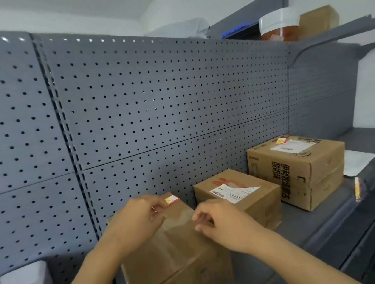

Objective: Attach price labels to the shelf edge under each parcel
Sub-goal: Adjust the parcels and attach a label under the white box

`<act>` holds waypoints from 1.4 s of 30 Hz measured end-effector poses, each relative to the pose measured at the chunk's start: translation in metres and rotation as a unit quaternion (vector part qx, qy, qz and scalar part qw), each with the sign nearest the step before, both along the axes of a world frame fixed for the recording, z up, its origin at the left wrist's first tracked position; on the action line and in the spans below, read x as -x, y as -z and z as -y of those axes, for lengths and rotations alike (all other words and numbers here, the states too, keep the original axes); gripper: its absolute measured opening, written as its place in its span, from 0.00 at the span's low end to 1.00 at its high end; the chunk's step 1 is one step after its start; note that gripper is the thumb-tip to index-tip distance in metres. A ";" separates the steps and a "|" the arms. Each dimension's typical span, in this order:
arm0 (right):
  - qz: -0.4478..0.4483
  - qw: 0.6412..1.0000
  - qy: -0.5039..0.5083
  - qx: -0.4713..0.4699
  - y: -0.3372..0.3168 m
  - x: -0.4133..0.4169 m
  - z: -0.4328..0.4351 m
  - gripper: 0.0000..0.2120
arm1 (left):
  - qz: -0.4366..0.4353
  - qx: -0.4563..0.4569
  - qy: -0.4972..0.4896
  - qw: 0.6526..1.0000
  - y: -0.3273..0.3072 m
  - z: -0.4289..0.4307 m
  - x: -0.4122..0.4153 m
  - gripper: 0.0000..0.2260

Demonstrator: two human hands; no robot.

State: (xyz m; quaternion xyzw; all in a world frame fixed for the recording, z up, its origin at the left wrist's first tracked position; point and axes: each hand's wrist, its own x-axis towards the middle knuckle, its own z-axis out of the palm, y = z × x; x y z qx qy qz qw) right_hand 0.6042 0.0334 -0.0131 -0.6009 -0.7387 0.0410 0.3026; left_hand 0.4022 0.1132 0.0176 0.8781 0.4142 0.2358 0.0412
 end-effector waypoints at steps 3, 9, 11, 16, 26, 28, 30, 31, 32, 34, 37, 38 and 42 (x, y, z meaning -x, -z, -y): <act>0.003 1.000 -0.024 0.002 0.004 -0.007 -0.039 0.08 | 0.000 0.015 -0.017 1.000 0.003 -0.028 -0.007 0.08; 0.049 0.994 -0.100 -0.016 -0.001 -0.008 -0.114 0.10 | 0.022 0.024 -0.075 0.997 0.005 -0.072 -0.011 0.08; 0.066 0.989 -0.129 -0.015 -0.002 -0.005 -0.134 0.10 | 0.021 0.021 -0.090 0.996 0.003 -0.081 -0.010 0.08; 0.099 0.980 -0.174 -0.012 0.002 0.004 -0.165 0.14 | 0.020 0.022 -0.109 0.994 0.000 -0.099 -0.004 0.09; 0.169 0.957 -0.219 -0.089 0.008 0.006 -0.177 0.13 | 0.046 0.061 -0.100 0.992 0.005 -0.107 0.000 0.08; 0.158 0.957 -0.208 -0.129 0.009 0.005 -0.176 0.11 | 0.053 0.062 -0.102 0.991 0.002 -0.107 0.000 0.08; 0.146 0.959 -0.173 -0.169 0.009 0.003 -0.174 0.11 | 0.070 0.064 -0.102 0.990 -0.001 -0.105 0.000 0.08; 0.136 0.961 -0.157 -0.181 0.008 0.002 -0.173 0.11 | 0.077 0.062 -0.102 0.990 -0.002 -0.103 0.000 0.08; 0.123 0.964 -0.145 -0.186 0.007 0.002 -0.170 0.11 | 0.082 0.061 -0.102 0.989 -0.004 -0.101 0.000 0.08; 0.082 0.973 -0.130 -0.170 0.004 0.002 -0.161 0.10 | 0.091 0.059 -0.100 0.989 -0.006 -0.095 0.001 0.08; -0.007 0.984 -0.115 -0.140 0.005 0.002 -0.146 0.06 | 0.102 0.057 -0.090 0.989 -0.008 -0.087 0.005 0.06; -0.033 0.984 -0.109 -0.135 0.005 0.002 -0.140 0.06 | 0.102 0.053 -0.089 0.989 -0.008 -0.085 0.007 0.06; -0.157 0.976 -0.087 -0.127 0.005 0.011 -0.111 0.02 | 0.106 0.038 -0.074 0.991 -0.008 -0.070 0.011 0.07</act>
